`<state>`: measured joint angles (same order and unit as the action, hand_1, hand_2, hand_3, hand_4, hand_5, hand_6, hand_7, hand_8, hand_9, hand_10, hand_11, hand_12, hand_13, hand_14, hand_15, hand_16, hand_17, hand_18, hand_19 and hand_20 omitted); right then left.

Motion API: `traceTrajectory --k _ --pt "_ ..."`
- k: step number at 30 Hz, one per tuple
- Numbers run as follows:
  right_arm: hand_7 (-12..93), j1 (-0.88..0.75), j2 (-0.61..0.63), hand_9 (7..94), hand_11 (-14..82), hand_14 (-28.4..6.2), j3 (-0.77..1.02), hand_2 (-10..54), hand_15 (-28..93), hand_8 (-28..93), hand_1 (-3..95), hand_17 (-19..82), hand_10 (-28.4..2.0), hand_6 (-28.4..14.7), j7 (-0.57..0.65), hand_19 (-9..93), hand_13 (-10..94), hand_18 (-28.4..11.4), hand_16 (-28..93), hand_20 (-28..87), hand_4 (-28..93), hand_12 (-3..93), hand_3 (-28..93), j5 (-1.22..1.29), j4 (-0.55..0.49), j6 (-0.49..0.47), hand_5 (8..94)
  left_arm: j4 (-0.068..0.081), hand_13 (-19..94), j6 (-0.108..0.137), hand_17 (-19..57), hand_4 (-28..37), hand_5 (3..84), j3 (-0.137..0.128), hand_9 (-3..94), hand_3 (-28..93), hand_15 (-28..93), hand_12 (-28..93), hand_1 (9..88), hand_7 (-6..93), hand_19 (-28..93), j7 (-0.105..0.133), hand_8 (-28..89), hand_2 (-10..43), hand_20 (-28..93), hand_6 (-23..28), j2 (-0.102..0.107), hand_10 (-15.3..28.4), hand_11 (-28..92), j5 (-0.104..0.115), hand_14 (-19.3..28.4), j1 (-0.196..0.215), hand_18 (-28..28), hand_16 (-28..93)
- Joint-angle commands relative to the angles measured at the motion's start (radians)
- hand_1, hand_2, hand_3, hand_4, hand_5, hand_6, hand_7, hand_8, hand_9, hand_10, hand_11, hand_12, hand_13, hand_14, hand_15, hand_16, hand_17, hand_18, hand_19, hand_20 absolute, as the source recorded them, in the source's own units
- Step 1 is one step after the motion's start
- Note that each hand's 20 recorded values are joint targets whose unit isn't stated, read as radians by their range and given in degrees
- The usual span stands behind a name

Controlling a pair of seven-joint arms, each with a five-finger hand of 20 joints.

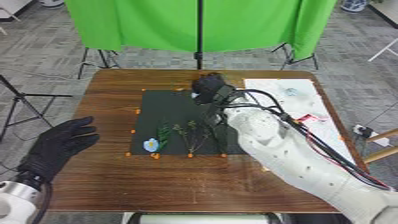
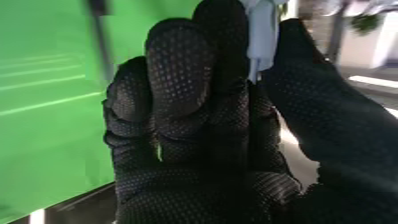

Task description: Arrange flowers

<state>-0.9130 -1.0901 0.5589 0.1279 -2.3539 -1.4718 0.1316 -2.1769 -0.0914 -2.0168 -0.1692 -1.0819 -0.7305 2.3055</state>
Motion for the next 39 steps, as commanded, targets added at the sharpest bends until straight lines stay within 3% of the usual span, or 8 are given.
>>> traceTrajectory --k 1,6,10,17,25,36,39 --pt "47 0.094 -0.194 89.9 19.1 -2.3 -0.046 -9.5 52 -12 48.4 36 -4.1 0.1 -0.013 82 81 -17.1 35 41 -28 40.9 85 -0.076 0.070 -0.050 71.7 0.012 26 0.007 -6.4 -27.4 35.7 0.028 31.4 76 56 13 25.8 31.2 61 -0.003 -15 6.5 4 6.6 0.016 15.7 40 0.003 17.8 -0.007 23.1 -7" --pt "47 0.085 -0.247 89.9 18.6 -2.2 -0.061 -9.5 51 -12 48.3 36 -4.0 0.2 0.000 82 81 -16.8 36 41 -28 41.3 84 -0.106 0.101 -0.095 71.4 0.003 26 0.009 -6.4 -27.5 35.7 0.032 31.4 76 56 13 25.9 31.2 61 0.012 -15 6.5 4 6.6 0.024 15.8 40 0.003 17.9 0.007 23.1 -7" --pt "47 0.078 -0.306 89.8 18.1 -2.1 -0.041 -9.5 51 -12 48.4 36 -3.9 0.2 -0.061 82 81 -16.8 36 41 -28 41.5 84 -0.177 0.186 -0.107 71.3 0.013 26 0.007 -6.5 -27.5 35.7 0.045 31.4 76 56 13 25.8 31.0 61 0.014 -15 6.5 4 6.6 0.031 15.8 40 0.000 17.9 -0.016 23.1 -7" --pt "47 0.090 -0.331 89.7 17.6 -2.1 -0.084 -9.5 51 -12 48.3 36 -3.6 0.3 -0.026 82 81 -16.7 36 41 -28 41.7 84 -0.214 0.244 -0.084 70.9 0.022 26 -0.002 -6.5 -27.4 35.7 0.069 31.4 76 56 13 25.8 31.1 61 0.023 -15 6.5 4 6.6 0.043 15.8 40 -0.003 17.9 -0.043 23.0 -7" --pt "48 0.098 -0.347 89.1 17.3 -2.0 -0.094 -9.5 51 -12 48.5 35 -3.4 0.6 0.015 81 80 -16.4 37 41 -28 42.1 83 -0.263 0.289 -0.054 69.7 0.026 26 0.003 -6.5 -27.5 35.7 0.076 31.4 76 56 13 25.8 31.1 61 0.031 -15 6.6 4 6.6 0.055 15.7 40 0.000 17.9 -0.047 23.0 -7" --pt "49 0.082 -0.356 86.1 14.8 -1.7 -0.068 -8.3 52 -12 48.1 33 -3.2 0.7 0.016 79 76 -15.8 38 41 -28 43.4 81 -0.332 0.312 -0.121 65.7 0.030 26 -0.006 -6.5 -27.4 35.7 0.079 31.5 76 56 13 25.8 31.1 61 0.031 -15 6.5 4 6.6 0.050 15.7 40 -0.005 17.9 -0.055 23.0 -7" --pt "49 0.071 -0.357 85.5 14.8 -1.9 -0.060 -8.1 52 -13 47.4 32 -3.2 0.7 0.011 79 75 -16.0 38 41 -28 43.3 81 -0.344 0.306 -0.153 65.0 0.031 26 0.000 -6.5 -27.5 35.7 0.082 31.5 76 56 13 25.8 31.1 61 0.039 -15 6.5 4 6.6 0.062 15.7 40 0.002 17.9 -0.048 23.0 -7"
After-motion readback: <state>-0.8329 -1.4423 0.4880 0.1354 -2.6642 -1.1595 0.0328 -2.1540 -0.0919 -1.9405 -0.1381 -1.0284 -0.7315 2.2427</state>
